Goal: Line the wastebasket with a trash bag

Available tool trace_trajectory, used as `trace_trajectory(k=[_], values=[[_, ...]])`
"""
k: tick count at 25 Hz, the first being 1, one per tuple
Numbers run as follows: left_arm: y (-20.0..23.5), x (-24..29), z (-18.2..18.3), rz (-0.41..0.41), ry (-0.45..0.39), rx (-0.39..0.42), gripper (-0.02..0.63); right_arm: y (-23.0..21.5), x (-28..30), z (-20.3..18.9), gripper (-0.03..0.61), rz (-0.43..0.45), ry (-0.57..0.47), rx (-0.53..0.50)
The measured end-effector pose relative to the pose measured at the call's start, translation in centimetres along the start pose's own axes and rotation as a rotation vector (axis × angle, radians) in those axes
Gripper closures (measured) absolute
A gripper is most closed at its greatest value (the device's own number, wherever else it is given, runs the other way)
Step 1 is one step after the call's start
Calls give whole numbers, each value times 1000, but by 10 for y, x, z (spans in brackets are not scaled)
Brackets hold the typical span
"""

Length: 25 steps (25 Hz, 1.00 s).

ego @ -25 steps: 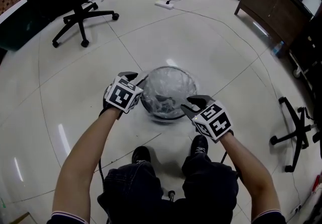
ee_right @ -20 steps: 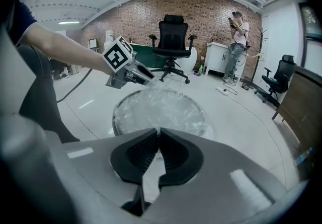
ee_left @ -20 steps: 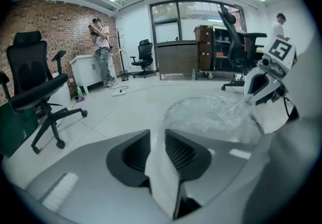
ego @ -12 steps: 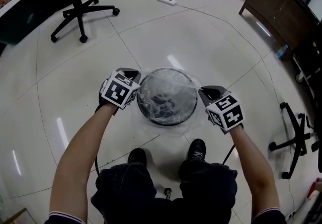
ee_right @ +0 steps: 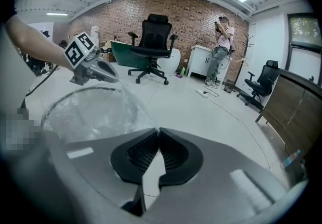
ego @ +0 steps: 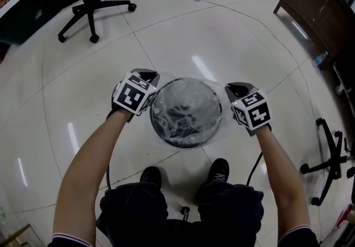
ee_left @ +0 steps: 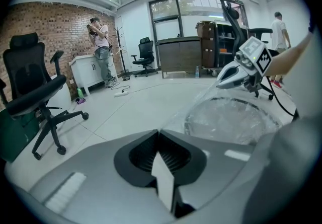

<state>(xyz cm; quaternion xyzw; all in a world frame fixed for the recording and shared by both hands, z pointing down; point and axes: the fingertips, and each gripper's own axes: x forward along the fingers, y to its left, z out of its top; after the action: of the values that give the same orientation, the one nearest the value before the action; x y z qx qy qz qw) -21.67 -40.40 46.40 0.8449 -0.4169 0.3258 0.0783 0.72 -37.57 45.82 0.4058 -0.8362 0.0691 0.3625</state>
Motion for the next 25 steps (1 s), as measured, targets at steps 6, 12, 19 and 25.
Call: trace_trajectory(k=[6,12,19,25], values=[[-3,21,-10,-38,34,-16,601,-11,24,-16,577,32,14,21],[-1,35,-26,-76,70,-56,603,-7,46,-33,575,96,24,55],[0,36,-54,-96,121,-34,601,21,54,-50,574,224,24,46],[-3,34,-79,-109,159,-65,601,35,52,-61,488,323,42,75]])
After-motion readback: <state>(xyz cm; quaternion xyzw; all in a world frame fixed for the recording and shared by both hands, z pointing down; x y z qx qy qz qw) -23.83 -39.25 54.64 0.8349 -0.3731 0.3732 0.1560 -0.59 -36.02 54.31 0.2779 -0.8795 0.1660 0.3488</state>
